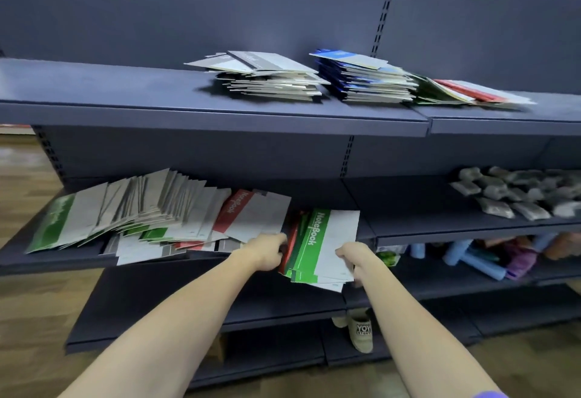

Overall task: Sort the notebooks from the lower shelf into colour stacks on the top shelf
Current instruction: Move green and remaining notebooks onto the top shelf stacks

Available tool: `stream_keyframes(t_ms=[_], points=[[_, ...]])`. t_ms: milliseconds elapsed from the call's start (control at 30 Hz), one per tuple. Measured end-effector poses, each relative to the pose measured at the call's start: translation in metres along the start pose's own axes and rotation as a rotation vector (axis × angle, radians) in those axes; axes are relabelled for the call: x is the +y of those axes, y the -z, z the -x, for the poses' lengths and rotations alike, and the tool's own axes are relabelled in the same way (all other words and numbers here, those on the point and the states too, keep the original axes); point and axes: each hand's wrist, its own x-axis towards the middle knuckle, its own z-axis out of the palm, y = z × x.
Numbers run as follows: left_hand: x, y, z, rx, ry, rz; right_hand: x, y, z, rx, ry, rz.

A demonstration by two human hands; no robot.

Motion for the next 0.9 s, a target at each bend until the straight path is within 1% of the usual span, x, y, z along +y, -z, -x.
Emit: stream_keyframes(t_ms=[67, 133, 300, 367, 500, 600, 733, 800, 900], points=[[0.005, -0.001, 0.005, -0.026, -0.043, -0.014, 0.005, 0.001, 0.006, -0.023, 0.030, -0.036], [0.008, -0.004, 0.008, -0.027, -0.048, -0.020, 0.013, -0.001, 0.005, -0.066, 0.047, -0.086], [0.016, 0.001, 0.021, -0.020, 0.006, -0.002, 0.019, -0.009, -0.001, -0.065, 0.105, -0.155], [0.022, 0.004, 0.025, -0.019, 0.033, 0.004, 0.018, 0.000, -0.003, -0.054, 0.131, -0.148], [0.046, 0.014, 0.027, 0.001, 0.023, -0.106, 0.014, 0.038, -0.004, -0.027, 0.177, -0.141], [0.078, 0.022, 0.030, 0.076, -0.037, -0.225, 0.010, 0.070, -0.015, -0.059, 0.183, -0.192], [0.130, 0.033, 0.033, 0.298, -0.173, -0.371, 0.001, 0.121, -0.012, -0.101, 0.209, -0.244], [0.151, 0.039, 0.035, 0.378, -0.210, -0.363, -0.007, 0.148, -0.007, -0.106, 0.241, -0.236], [0.178, 0.050, 0.040, 0.465, -0.189, -0.305, -0.017, 0.185, 0.005, -0.158, 0.325, -0.266]])
